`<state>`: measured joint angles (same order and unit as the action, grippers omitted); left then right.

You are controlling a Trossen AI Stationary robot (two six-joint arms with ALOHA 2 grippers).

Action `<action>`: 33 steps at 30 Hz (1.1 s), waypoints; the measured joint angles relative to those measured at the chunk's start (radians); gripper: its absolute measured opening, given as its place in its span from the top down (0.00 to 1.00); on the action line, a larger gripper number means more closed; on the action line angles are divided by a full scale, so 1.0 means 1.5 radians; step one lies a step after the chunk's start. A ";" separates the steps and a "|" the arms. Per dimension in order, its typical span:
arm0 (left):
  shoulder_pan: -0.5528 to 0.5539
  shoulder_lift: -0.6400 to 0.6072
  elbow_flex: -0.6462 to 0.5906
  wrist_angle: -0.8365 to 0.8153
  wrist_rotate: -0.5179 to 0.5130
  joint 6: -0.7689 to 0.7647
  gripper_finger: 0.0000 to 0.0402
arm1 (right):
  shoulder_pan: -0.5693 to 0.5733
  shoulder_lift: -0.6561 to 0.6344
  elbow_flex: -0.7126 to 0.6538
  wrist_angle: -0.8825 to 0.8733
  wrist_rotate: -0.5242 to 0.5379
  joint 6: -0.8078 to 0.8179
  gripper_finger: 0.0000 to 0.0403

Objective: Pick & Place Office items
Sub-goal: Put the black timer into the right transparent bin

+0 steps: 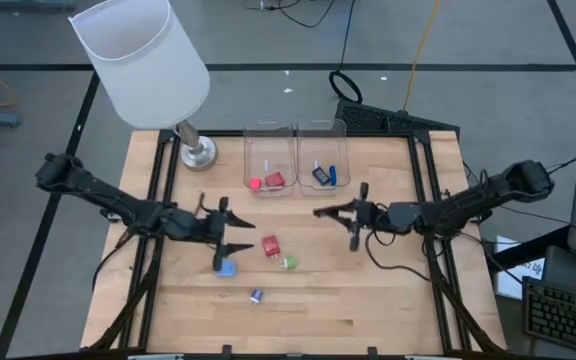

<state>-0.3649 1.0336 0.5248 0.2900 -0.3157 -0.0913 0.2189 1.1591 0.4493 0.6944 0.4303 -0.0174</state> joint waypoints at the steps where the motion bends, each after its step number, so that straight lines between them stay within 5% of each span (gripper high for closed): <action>1: 0.002 -0.012 -0.016 0.019 -0.001 0.000 0.40 | -0.010 0.000 -0.001 0.008 0.016 -0.007 0.84; 8: 0.020 -0.057 -0.088 0.124 -0.001 0.006 0.40 | -0.115 0.000 -0.001 0.005 0.094 -0.019 0.86; 15: 0.045 -0.056 -0.093 0.124 0.000 -0.004 0.40 | -0.195 0.000 -0.001 -0.096 0.100 0.044 0.84; 33: 0.052 -0.055 -0.093 0.123 0.000 -0.046 0.40 | -0.238 0.001 -0.001 -0.193 0.100 0.090 0.85</action>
<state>-0.2874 0.9516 0.3851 0.4744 -0.3161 -0.1607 -0.1383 1.1599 0.4480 0.4048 0.5797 0.1177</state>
